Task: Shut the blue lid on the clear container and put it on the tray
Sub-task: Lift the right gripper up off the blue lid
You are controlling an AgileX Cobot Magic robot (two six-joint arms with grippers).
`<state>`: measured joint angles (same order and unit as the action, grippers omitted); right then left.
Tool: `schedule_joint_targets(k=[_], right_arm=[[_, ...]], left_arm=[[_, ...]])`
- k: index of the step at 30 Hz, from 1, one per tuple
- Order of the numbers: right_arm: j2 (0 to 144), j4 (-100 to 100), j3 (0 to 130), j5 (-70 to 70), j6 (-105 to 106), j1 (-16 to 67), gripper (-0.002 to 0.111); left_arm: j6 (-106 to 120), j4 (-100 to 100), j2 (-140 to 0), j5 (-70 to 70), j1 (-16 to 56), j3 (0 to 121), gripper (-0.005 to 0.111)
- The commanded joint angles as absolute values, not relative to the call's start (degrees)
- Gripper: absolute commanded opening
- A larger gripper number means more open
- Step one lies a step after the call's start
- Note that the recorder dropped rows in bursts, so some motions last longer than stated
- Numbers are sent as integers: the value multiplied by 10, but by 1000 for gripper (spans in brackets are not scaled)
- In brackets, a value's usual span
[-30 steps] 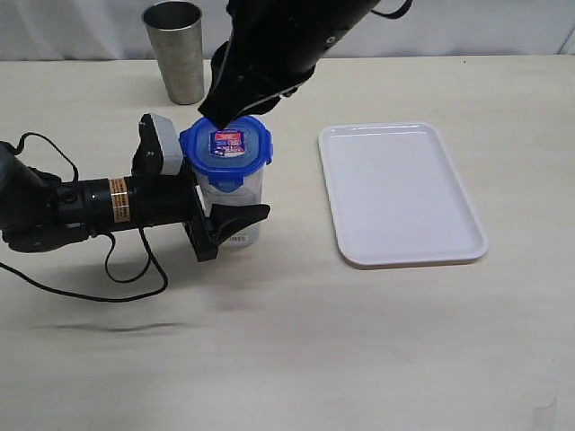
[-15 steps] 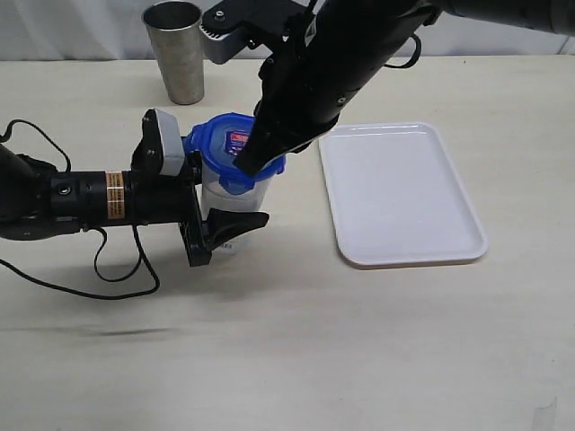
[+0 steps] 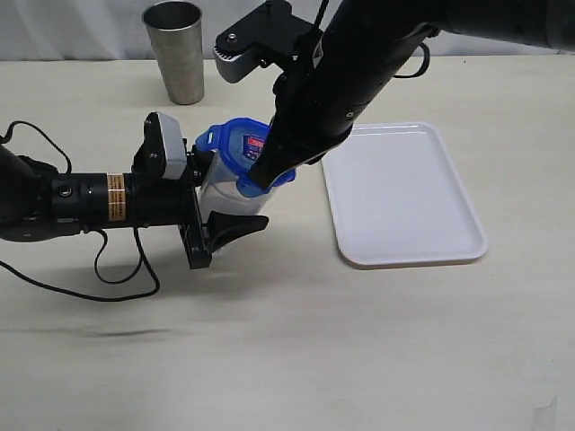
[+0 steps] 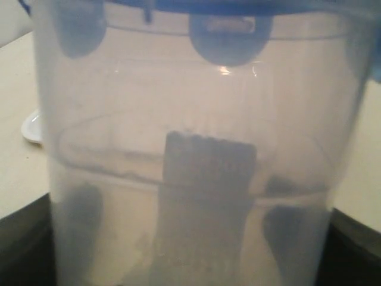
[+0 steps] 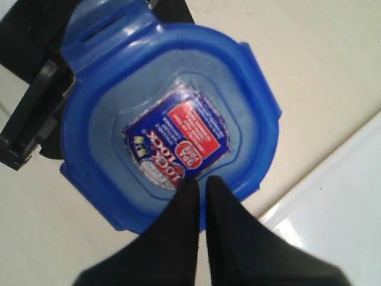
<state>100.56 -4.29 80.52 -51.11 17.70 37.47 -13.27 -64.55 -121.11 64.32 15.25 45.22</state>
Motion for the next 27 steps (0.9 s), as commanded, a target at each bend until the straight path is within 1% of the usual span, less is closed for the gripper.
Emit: schedule_joint_targets(k=[1, 10, 15, 19, 23, 25, 27], right_arm=[[1011, -28, 798, -540, 138, 374, 5], [1011, -25, 796, -559, 126, 374, 5], [1011, -23, 799, -556, 108, 374, 5], [998, -23, 829, -568, 87, 374, 5], [969, -21, 888, -575, 36, 374, 5], [959, -38, 916, -575, 30, 374, 12], [955, -91, 941, -573, 36, 375, 23]], left_arm=[[-133, -614, -1200, 691, 153, 455, 0], [-132, -606, -1200, 688, 153, 455, 0], [-122, -592, -1200, 655, 153, 455, 0], [-122, -592, -1200, 650, 153, 455, 0], [-121, -580, -1200, 623, 153, 455, 0], [-121, -579, -1200, 623, 153, 455, 0], [-121, -579, -1200, 623, 153, 455, 0]])
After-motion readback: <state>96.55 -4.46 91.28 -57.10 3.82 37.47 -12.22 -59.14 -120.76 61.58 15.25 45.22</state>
